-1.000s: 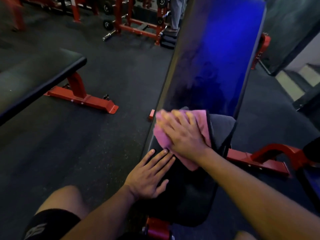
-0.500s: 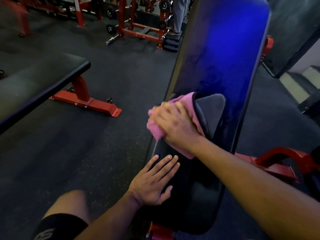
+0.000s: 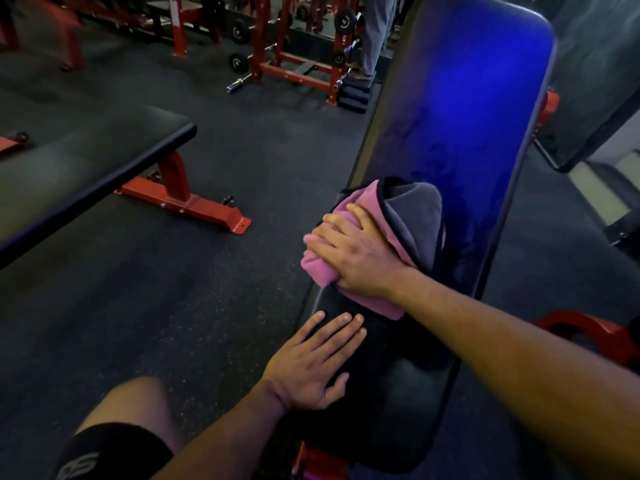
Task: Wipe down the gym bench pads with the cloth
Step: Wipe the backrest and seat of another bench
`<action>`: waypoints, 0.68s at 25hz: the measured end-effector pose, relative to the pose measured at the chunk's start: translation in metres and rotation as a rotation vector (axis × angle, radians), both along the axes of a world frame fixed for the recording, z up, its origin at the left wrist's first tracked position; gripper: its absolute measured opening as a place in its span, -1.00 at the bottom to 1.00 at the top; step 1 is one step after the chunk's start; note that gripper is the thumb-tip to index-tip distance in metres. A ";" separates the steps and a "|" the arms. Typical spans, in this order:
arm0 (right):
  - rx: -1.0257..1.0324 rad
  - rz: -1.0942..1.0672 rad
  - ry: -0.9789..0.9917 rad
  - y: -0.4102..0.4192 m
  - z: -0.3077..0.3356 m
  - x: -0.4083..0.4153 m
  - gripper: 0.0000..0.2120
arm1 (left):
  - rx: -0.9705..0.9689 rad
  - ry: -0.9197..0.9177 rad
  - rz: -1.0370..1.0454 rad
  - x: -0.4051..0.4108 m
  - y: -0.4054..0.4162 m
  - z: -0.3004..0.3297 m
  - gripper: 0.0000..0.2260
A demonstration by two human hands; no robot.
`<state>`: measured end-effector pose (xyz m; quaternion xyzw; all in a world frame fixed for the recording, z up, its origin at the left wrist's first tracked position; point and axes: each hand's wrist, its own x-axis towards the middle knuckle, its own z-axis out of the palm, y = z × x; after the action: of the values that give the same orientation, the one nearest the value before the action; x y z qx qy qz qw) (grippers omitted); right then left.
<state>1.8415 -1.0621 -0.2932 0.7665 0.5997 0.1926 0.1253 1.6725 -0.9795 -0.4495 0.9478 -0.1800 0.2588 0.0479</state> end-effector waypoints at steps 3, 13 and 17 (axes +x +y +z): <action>-0.120 0.165 -0.011 -0.001 0.024 0.028 -0.43 | -0.004 0.013 0.015 -0.001 0.001 0.003 -0.31; -0.476 -0.336 -0.182 0.087 0.099 0.052 -0.49 | -0.011 -0.038 -0.001 0.002 0.002 -0.005 -0.30; -0.716 -0.150 -0.047 0.096 0.042 -0.006 -0.46 | -0.044 -0.049 -0.021 0.004 0.002 -0.007 -0.31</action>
<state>1.8358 -0.9662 -0.2510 0.7114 0.5681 -0.0219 0.4131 1.6762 -0.9775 -0.4570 0.9380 -0.1850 0.2854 0.0671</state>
